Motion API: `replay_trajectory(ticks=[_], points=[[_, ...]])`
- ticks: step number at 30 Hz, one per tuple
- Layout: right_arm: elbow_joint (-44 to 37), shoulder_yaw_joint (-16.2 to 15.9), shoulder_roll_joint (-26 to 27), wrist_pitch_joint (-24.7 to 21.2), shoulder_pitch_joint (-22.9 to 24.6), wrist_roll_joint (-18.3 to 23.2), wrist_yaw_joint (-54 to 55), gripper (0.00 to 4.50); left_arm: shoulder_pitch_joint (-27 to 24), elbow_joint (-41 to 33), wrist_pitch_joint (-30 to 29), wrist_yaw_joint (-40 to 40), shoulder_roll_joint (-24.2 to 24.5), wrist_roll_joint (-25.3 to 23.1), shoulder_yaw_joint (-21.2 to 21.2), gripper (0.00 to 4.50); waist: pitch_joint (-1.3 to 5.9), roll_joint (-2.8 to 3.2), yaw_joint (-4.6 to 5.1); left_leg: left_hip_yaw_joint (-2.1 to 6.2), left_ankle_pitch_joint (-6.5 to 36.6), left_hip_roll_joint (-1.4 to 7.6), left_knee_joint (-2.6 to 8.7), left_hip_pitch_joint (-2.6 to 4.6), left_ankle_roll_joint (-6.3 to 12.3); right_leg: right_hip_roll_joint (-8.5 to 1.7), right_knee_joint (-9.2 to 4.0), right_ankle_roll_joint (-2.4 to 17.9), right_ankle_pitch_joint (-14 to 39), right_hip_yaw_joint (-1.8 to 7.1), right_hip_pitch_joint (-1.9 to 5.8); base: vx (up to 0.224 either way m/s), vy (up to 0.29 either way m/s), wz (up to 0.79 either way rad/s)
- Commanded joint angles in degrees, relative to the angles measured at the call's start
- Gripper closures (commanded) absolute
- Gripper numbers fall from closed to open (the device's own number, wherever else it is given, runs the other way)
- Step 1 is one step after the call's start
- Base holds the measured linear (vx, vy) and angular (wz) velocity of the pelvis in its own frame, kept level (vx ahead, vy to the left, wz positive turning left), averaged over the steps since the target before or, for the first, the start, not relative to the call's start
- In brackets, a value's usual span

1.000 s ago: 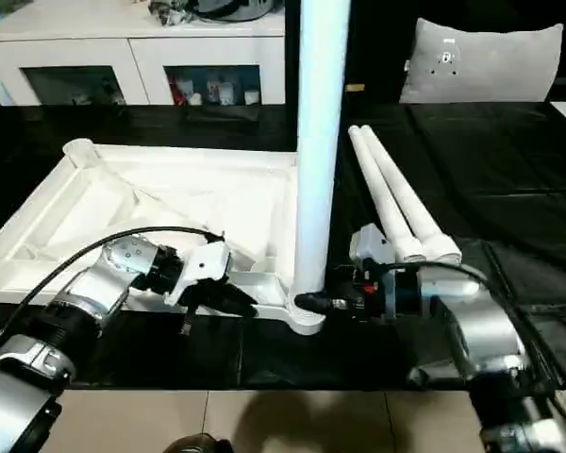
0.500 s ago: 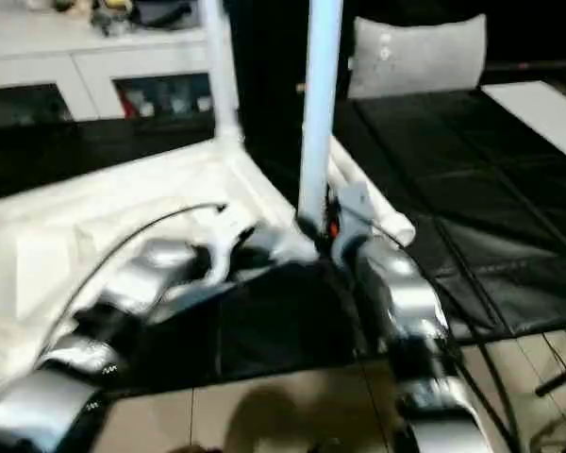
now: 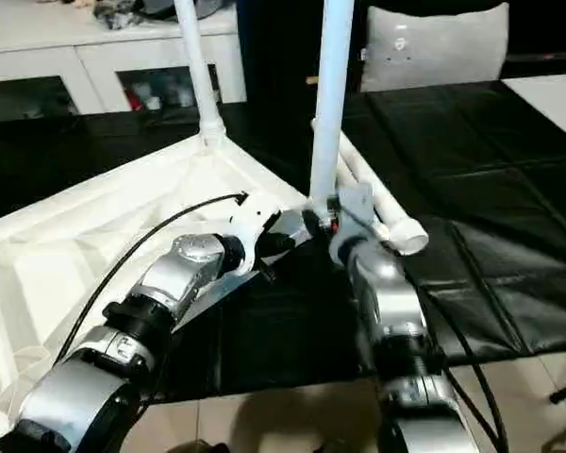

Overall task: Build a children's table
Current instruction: Rotate table base

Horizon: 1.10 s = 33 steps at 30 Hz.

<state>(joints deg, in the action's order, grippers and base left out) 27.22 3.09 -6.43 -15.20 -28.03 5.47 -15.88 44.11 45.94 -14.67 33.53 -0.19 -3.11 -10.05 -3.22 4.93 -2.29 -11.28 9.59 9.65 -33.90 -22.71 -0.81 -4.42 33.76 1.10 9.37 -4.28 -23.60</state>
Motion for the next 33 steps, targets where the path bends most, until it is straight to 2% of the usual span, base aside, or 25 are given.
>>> replay_trajectory(ticks=[1,3,4,5,6,7,9,10,12,13,14,15,19,20,24,26,27,30,33], points=[[-4.1,0.1,-1.2,-0.9,2.6,0.9,-1.9,0.73,4.0,-0.3,5.9,0.0,1.6,0.0,1.0,4.5,4.98,-0.93,-0.62,1.85,7.7,2.89,2.84,1.02,7.3,-4.25,-3.85,12.6,7.4,2.17,3.7,0.0,0.0,0.0],[-7.1,0.0,-2.1,-0.3,4.5,0.8,-2.3,0.53,5.1,2.3,7.9,-0.2,2.2,-0.4,1.1,4.5,4.91,-1.12,-0.84,1.9,7.5,2.88,2.78,0.72,7.61,-4.22,-3.85,11.6,7.7,2.21,3.69,0.0,0.0,0.0],[-8.5,0.1,-2.5,-0.1,5.4,1.1,-2.8,0.45,5.9,3.7,8.9,-0.4,2.3,-0.5,1.3,4.5,4.83,-1.85,-0.67,1.83,7.3,2.71,2.78,0.46,7.86,-4.12,-4.01,11.2,8.1,2.14,3.78,0.0,0.0,0.0],[-8.7,0.1,-2.5,-0.1,5.5,1.1,-2.7,0.38,6.0,4.0,9.1,-0.5,2.3,-0.6,1.3,4.5,4.88,-1.44,-0.95,1.84,7.9,2.82,2.75,0.85,7.61,-4.28,-4.0,11.0,9.3,2.17,3.54,0.0,0.0,0.0],[-10.1,0.5,-2.5,0.2,6.2,1.6,-2.6,0.38,7.1,6.0,10.6,-1.2,2.5,-1.0,1.3,4.5,4.81,-1.93,-0.73,1.79,7.9,2.77,2.73,0.64,7.61,-4.27,-4.04,10.9,9.9,2.15,3.59,0.0,0.0,0.0],[-10.8,0.7,-2.5,0.3,6.4,2.0,-2.8,0.19,7.7,7.0,11.3,-1.6,2.5,-1.1,1.3,4.5,4.76,-1.74,-0.86,1.69,8.4,2.68,2.72,0.87,7.44,-4.24,-4.21,10.6,11.7,2.16,3.35,0.0,0.0,0.0],[-11.4,0.9,-2.3,0.2,6.6,2.6,-3.1,0.03,8.2,7.8,11.7,-1.6,2.5,-0.7,1.7,4.5,4.73,-1.72,-0.88,1.73,8.5,2.77,2.75,0.87,7.31,-4.27,-4.25,10.4,12.6,2.18,3.3,0.0,0.0,0.0],[-12.9,1.0,-1.8,-0.2,6.8,3.0,-2.9,0.01,9.5,9.7,12.4,-1.3,2.5,0.7,3.3,4.23,4.68,-1.34,-0.86,1.71,8.4,2.74,2.71,0.89,7.25,-4.21,-4.34,10.4,12.7,2.17,3.12,0.0,0.0,0.0],[-14.4,0.6,-1.4,-2.0,7.1,3.4,-3.0,0.0,10.5,11.3,13.1,-1.5,2.6,1.5,4.4,4.07,4.81,-1.26,-0.83,1.83,8.0,2.77,2.73,0.81,7.39,-4.16,-4.16,10.6,10.7,2.14,3.22,0.0,0.0,0.0],[-15.2,0.2,-1.4,-2.9,7.3,3.6,-3.2,0.0,10.9,12.2,13.6,-1.5,2.7,1.7,4.6,4.07,4.92,-0.95,-0.89,1.91,7.8,2.81,2.7,0.92,7.42,-4.2,-4.0,10.9,9.9,2.14,3.24,0.0,0.0,0.0],[-15.4,0.1,-1.4,-3.2,7.4,3.6,-3.3,0.0,11.0,12.6,13.9,-1.5,2.7,1.7,4.6,3.93,4.93,-1.13,-0.98,1.88,7.8,2.87,2.69,0.92,7.57,-4.23,-3.98,11.5,8.8,2.12,3.27,0.0,0.0,0.0],[-16.1,-0.5,-1.6,-3.1,7.8,3.3,-3.4,0.0,11.5,13.7,14.6,-1.4,2.8,1.8,4.8,3.85,4.94,-0.96,-1.1,1.9,8.0,2.95,2.72,1.02,7.41,-4.26,-3.87,11.9,8.6,2.14,3.23,0.0,0.0,0.0],[-17.4,-0.8,-1.3,-3.5,8.9,2.8,-2.5,0.0,11.8,14.9,15.5,0.2,3.0,2.7,5.5,3.61,4.5,-1.16,-1.44,1.74,10.4,2.77,2.9,1.1,6.18,-4.38,-4.42,11.1,12.9,2.15,3.24,0.0,0.0,0.0],[-17.7,-0.8,-1.2,-3.6,9.1,2.8,-2.5,0.0,11.6,14.8,15.5,0.3,3.1,2.7,5.7,3.41,4.56,-1.09,-1.46,1.78,10.6,2.77,2.89,1.15,5.91,-4.36,-4.46,10.6,14.0,2.16,3.25,0.0,0.0,0.0],[-18.9,-0.9,-1.5,-4.5,9.9,2.9,-2.5,0.0,11.0,13.8,16.0,0.3,4.4,2.7,6.2,3.25,4.69,-1.13,-1.47,1.9,10.2,2.87,2.94,1.07,5.69,-4.32,-4.44,10.0,14.2,2.14,3.21,0.0,0.0,0.0],[-19.4,-1.1,-1.7,-5.0,10.1,3.0,-2.7,0.0,10.5,12.8,16.1,0.4,5.2,2.8,6.5,3.02,4.58,-1.25,-1.48,1.97,10.6,2.89,3.04,0.96,5.54,-4.37,-4.37,9.9,14.8,2.17,3.26,0.0,0.0,0.0],[-19.9,-1.8,-2.2,-5.7,10.4,2.9,-3.4,0.0,9.5,10.8,16.0,0.8,6.5,2.8,6.5,3.02,4.57,-1.37,-1.39,1.93,10.6,2.82,3.06,0.88,5.53,-4.32,-4.4,9.8,15.0,2.12,3.3,0.0,0.0,0.0],[-20.6,-4.2,-3.5,-7.7,10.7,2.1,-5.1,0.0,6.6,4.4,14.4,1.3,10.3,2.2,6.5,2.77,4.53,-1.08,-1.31,1.97,11.4,3.05,3.12,1.11,5.08,-4.3,-4.36,9.7,16.1,2.21,3.02,0.0,0.0,0.0],[-20.6,-4.7,-3.8,-8.9,10.6,1.7,-5.3,0.0,5.0,0.7,12.3,1.8,12.2,2.2,6.8,2.77,4.49,-0.94,-1.2,1.88,11.9,3.07,3.15,1.21,4.45,-4.2,-4.38,9.7,16.7,2.29,2.72,0.0,0.0,0.0]])
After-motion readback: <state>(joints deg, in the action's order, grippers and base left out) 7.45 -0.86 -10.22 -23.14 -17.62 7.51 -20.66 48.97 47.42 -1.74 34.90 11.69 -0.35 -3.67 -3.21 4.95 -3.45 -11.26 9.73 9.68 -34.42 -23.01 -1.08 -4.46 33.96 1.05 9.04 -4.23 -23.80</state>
